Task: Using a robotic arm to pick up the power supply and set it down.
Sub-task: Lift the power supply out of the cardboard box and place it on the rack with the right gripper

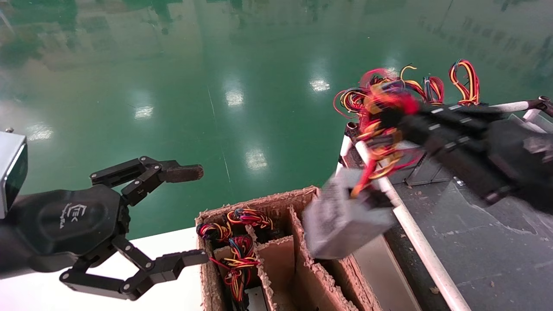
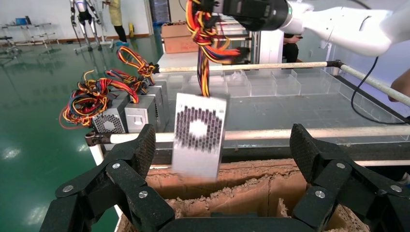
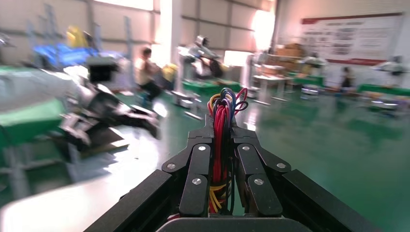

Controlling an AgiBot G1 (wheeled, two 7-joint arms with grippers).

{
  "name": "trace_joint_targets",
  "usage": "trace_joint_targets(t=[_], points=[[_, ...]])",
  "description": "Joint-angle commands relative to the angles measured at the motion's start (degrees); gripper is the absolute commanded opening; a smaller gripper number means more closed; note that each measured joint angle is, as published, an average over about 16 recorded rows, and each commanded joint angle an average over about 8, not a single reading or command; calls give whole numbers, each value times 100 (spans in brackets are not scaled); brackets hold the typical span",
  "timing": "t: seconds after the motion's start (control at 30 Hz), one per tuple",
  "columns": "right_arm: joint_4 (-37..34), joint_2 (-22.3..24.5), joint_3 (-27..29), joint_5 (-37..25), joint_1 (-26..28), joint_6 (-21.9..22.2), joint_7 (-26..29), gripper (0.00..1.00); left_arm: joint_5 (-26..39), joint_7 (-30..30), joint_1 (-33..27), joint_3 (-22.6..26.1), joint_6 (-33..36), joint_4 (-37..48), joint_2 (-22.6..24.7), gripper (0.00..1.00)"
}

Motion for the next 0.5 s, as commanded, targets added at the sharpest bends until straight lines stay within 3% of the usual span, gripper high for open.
trace_joint_targets(t=[0.03, 0.5], points=[[-121, 192, 122, 1, 6, 6, -107, 0, 0, 0, 0, 0, 0, 0, 0, 100], [-1713, 1135, 491, -261, 114, -277, -974, 0, 0, 0, 0, 0, 0, 0, 0, 100]])
